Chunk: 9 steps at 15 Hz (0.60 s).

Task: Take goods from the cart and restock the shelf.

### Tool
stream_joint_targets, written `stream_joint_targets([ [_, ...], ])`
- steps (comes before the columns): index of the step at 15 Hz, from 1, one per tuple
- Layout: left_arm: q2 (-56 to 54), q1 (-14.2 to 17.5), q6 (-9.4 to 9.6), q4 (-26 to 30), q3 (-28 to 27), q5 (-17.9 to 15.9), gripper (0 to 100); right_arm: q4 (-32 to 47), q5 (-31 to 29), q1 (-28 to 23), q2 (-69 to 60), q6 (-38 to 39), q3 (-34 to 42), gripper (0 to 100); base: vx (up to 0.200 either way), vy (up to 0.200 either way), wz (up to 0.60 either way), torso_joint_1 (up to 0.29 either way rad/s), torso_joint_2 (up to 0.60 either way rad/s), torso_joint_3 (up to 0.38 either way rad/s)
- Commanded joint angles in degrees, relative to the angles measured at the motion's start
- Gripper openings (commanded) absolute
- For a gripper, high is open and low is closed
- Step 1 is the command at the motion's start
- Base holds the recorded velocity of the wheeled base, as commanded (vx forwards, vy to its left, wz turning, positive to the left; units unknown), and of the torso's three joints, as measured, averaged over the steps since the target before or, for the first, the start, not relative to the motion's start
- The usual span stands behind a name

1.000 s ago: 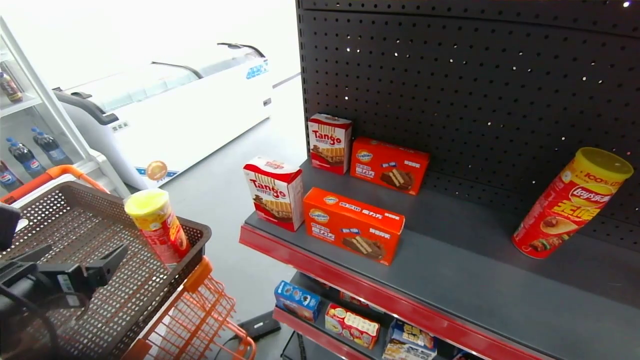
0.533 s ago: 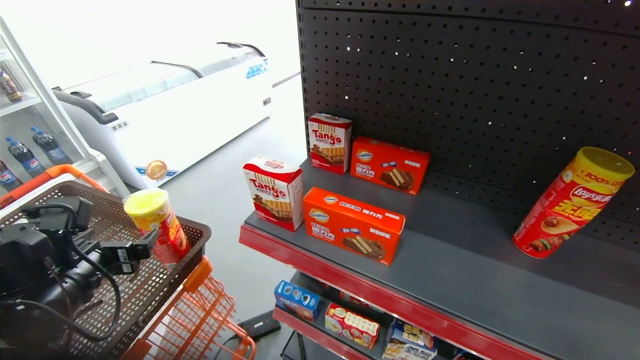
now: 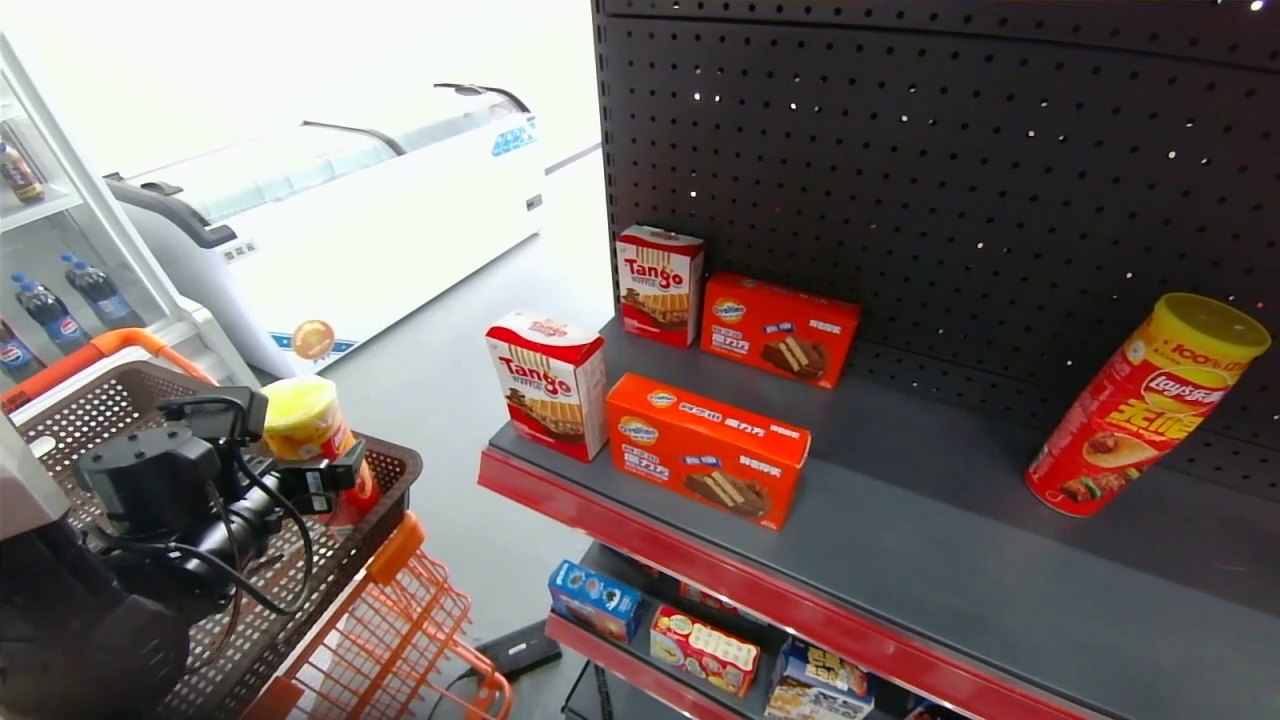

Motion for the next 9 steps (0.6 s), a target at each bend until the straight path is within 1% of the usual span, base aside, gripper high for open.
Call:
stream_joint_targets([
  [1,4.09,-0.34,0.02,-0.04,-2.95,0.04,100,-0.02,0.00,0.04,0.06,-0.01,0.00,100,0.000,0.000,0.00,0.000,0.00,0.000],
  [4,6.46,-0.43,0.02,-0.13,-6.46,0.04,100,-0.02,0.00,0.04,0.06,-0.01,0.00,100,0.000,0.000,0.00,0.000,0.00,0.000],
  [5,7.34,-0.87,-0.16,-1.01,-7.25,0.13,0,-0.02,0.00,0.04,0.06,-0.01,0.00,100,0.000,0.000,0.00,0.000,0.00,0.000],
  [6,7.78,-0.96,-0.25,-1.97,-8.04,0.04,0,-0.02,0.00,0.04,0.06,-0.01,0.00,100,0.000,0.000,0.00,0.000,0.00,0.000],
  [7,7.96,-1.04,0.19,-1.53,-9.10,-0.05,0,-0.02,0.00,0.04,0.06,-0.01,0.00,100,0.000,0.000,0.00,0.000,0.00,0.000],
  [9,7.87,-1.13,0.10,-1.36,-9.28,-0.14,0,-0.02,0.00,0.04,0.06,-0.01,0.00,100,0.000,0.000,0.00,0.000,0.00,0.000],
])
